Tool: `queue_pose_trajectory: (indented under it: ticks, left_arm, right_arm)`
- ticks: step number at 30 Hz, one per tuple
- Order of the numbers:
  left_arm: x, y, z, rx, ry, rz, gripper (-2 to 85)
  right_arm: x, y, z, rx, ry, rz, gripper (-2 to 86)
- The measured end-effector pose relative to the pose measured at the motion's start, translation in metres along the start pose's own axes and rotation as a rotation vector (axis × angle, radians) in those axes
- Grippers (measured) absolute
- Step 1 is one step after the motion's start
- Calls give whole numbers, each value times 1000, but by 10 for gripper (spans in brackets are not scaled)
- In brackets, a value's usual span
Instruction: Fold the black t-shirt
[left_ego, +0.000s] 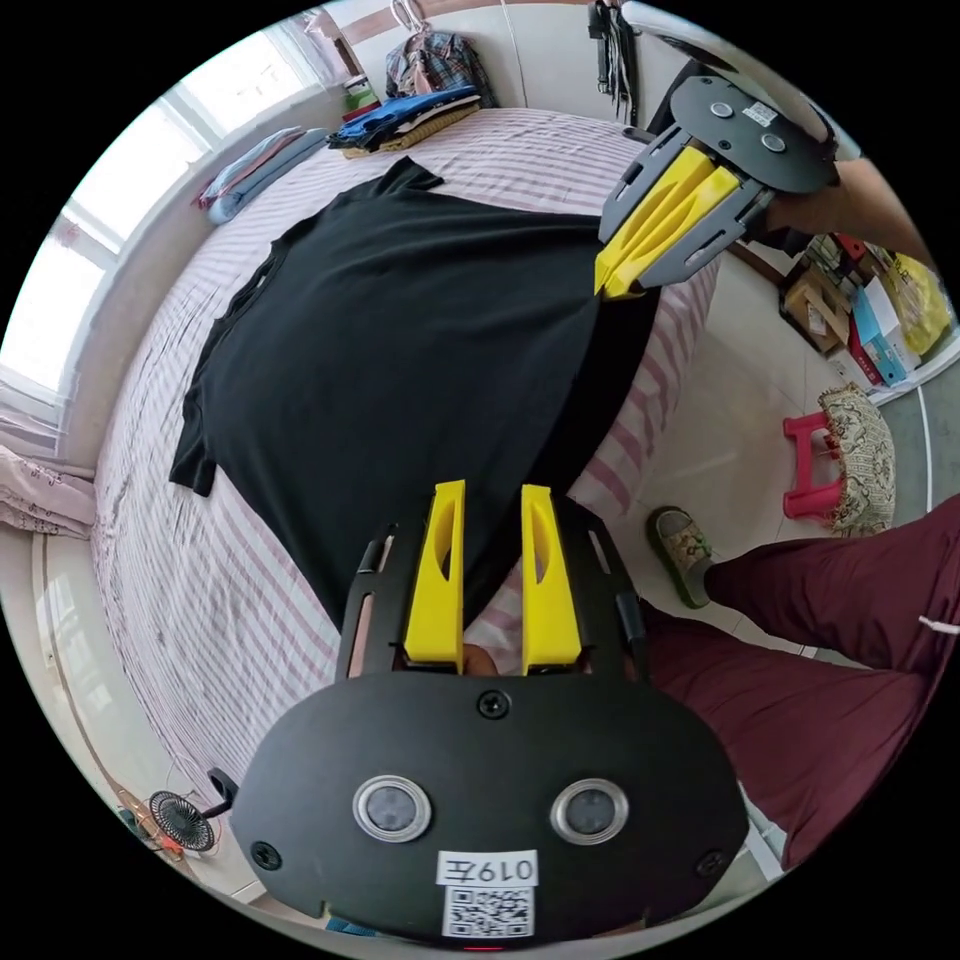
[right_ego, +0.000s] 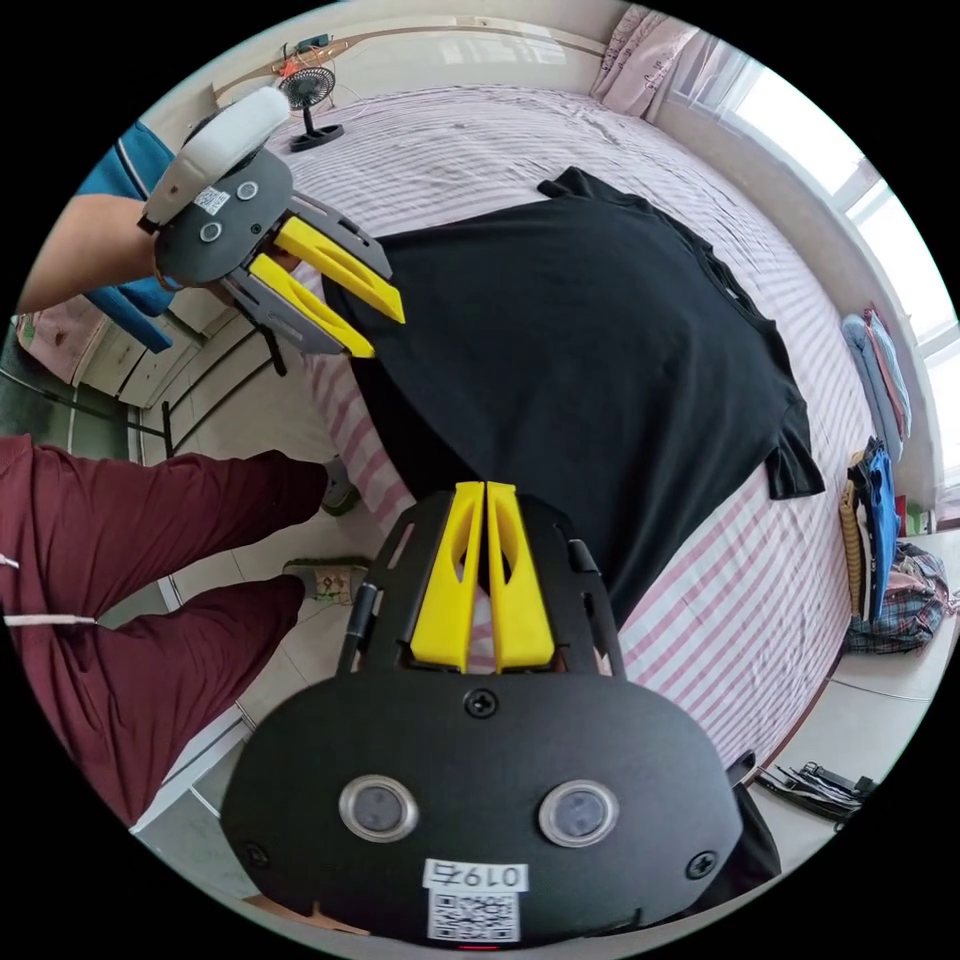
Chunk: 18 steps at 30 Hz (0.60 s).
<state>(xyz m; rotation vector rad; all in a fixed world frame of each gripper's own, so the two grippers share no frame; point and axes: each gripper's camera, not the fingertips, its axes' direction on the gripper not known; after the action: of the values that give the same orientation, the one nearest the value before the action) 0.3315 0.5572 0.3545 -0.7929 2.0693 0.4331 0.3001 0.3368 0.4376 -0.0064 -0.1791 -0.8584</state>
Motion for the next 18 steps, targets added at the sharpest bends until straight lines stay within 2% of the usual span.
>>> queue_pose_trajectory:
  ticks: [10, 12, 14, 18]
  left_arm:
    - [-20, 22, 8, -8, -46, -29, 44]
    - [-30, 27, 3, 62, 42, -56, 28]
    - [-37, 27, 4, 57, 82, -76, 20]
    - [-39, 29, 13, -2, 1, -37, 11]
  right_arm:
    - [8, 10, 2, 3, -2, -5, -6]
    - [9, 11, 3, 4, -7, -6, -6]
    - [11, 13, 4, 6, -15, 3, -6]
    - [11, 14, 6, 8, -15, 11, -6]
